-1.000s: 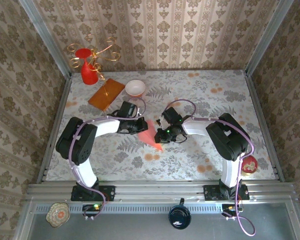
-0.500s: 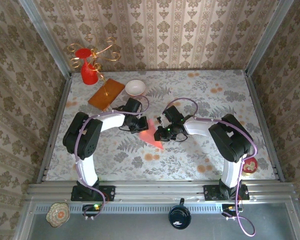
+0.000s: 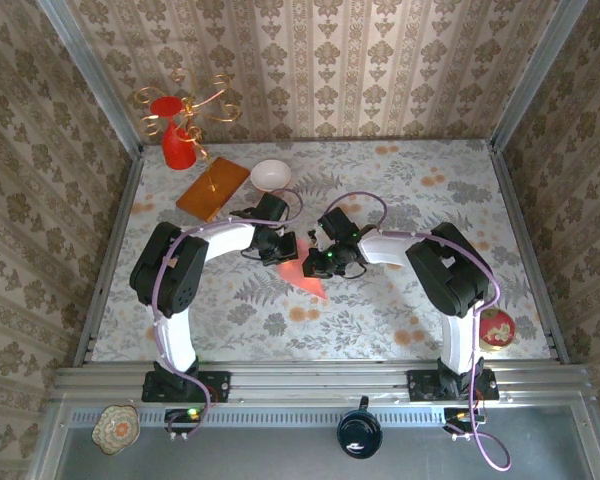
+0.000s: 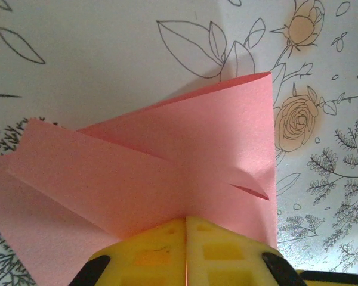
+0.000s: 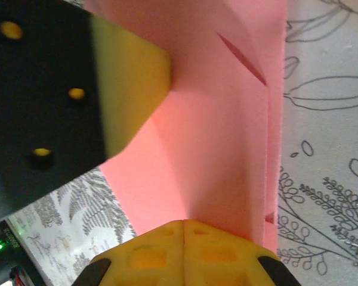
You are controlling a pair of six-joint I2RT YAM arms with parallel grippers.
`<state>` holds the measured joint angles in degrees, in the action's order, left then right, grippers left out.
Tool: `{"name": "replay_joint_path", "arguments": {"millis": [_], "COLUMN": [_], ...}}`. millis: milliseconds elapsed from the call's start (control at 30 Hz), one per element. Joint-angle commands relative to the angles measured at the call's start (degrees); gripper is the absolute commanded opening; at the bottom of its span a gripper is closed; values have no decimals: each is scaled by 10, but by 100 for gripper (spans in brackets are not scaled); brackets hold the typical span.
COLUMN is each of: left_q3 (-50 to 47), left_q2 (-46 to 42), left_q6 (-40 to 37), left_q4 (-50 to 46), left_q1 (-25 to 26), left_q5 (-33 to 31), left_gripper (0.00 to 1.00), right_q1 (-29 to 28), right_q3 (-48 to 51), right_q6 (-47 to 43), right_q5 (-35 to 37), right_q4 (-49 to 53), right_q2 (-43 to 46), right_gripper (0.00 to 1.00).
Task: Fold a paper plane with a square sheet of paper (pick it up from the middle)
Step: Fourth fold the wing at the center of the table.
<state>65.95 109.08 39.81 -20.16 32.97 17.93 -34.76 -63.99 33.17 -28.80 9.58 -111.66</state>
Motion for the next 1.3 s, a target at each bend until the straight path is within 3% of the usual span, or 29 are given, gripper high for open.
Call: {"name": "replay_joint_path", "arguments": {"millis": [0,1000,1267], "left_q3": [-15,-43,-24], "left_q2": [42,44,15], "left_q6": [-11,-13,-38], "left_q4": [-65,-38,-20], "left_q1": [3,-23,-20], "left_q5": [-40,-11,23], "left_gripper": [10,10,11], "right_q1": [-4,7,19], "right_q3": [-2,210,215], "right_q6": [-11,-24,-8], "right_q5": [7,-1,10], "right_q4": [41,58,26], "right_q2": [-4,147,195], "right_gripper": [8,8,15]}}
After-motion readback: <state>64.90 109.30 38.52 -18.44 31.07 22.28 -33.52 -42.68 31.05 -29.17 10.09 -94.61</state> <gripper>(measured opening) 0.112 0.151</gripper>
